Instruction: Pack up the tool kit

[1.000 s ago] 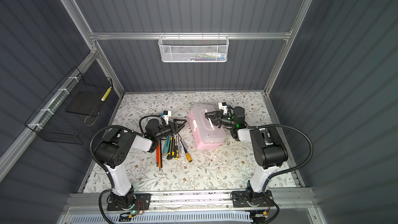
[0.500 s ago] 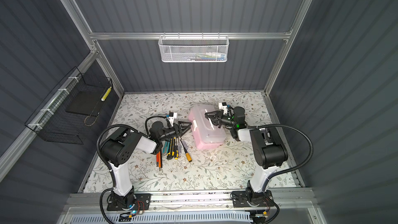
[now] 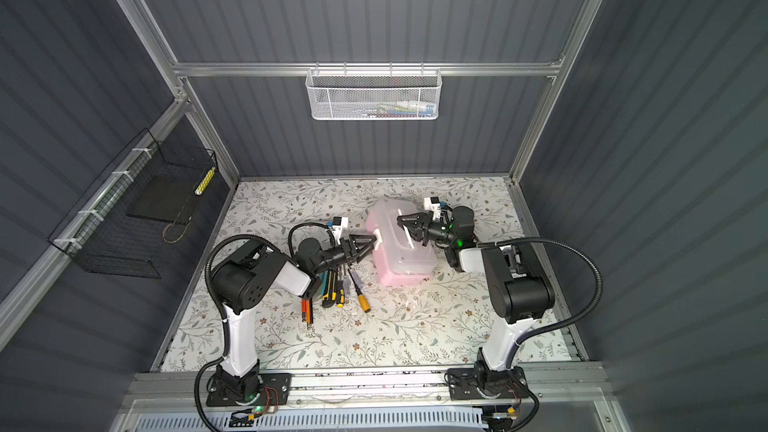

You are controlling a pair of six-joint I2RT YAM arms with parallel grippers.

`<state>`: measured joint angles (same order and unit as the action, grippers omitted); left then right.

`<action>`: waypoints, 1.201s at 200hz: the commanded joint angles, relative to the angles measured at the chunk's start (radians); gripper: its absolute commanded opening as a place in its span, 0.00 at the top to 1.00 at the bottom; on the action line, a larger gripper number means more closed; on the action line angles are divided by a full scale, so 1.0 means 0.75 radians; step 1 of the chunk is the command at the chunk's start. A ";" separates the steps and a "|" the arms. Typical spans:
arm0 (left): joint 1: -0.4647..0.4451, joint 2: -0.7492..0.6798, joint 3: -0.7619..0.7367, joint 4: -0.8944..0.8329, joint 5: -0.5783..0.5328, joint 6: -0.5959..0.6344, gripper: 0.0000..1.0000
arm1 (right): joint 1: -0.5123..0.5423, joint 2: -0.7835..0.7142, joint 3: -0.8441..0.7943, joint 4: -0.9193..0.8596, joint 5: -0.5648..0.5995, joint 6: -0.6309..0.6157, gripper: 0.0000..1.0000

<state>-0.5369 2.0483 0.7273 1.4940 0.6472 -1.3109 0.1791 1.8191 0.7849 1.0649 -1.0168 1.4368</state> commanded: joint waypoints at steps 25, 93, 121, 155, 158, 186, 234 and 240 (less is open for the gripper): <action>-0.021 -0.012 0.074 0.047 0.041 -0.007 0.30 | 0.021 0.147 -0.066 0.179 -0.004 0.119 1.00; -0.020 -0.037 0.100 0.045 0.046 -0.011 0.30 | 0.021 0.156 -0.069 0.217 0.001 0.138 1.00; -0.015 -0.049 0.105 0.021 0.047 -0.010 0.31 | 0.021 0.152 -0.065 0.206 -0.004 0.124 1.00; -0.008 -0.104 0.121 -0.080 0.060 0.016 0.32 | 0.021 0.114 -0.061 0.125 -0.006 0.067 1.00; -0.008 -0.114 0.120 -0.107 0.060 0.029 0.32 | 0.021 0.109 -0.061 0.115 -0.006 0.061 1.00; -0.008 -0.216 0.124 -0.330 0.062 0.146 0.32 | 0.021 0.071 -0.061 0.044 -0.003 0.006 1.00; -0.007 -0.303 0.106 -0.559 0.042 0.278 0.31 | 0.021 0.033 -0.064 -0.021 0.008 -0.047 1.00; -0.006 -0.303 0.104 -0.561 0.040 0.280 0.31 | 0.021 0.029 -0.061 -0.032 0.008 -0.053 1.00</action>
<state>-0.5362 1.8435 0.7868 1.1461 0.6739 -1.1736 0.1814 1.8507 0.7593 1.1419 -0.9825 1.4544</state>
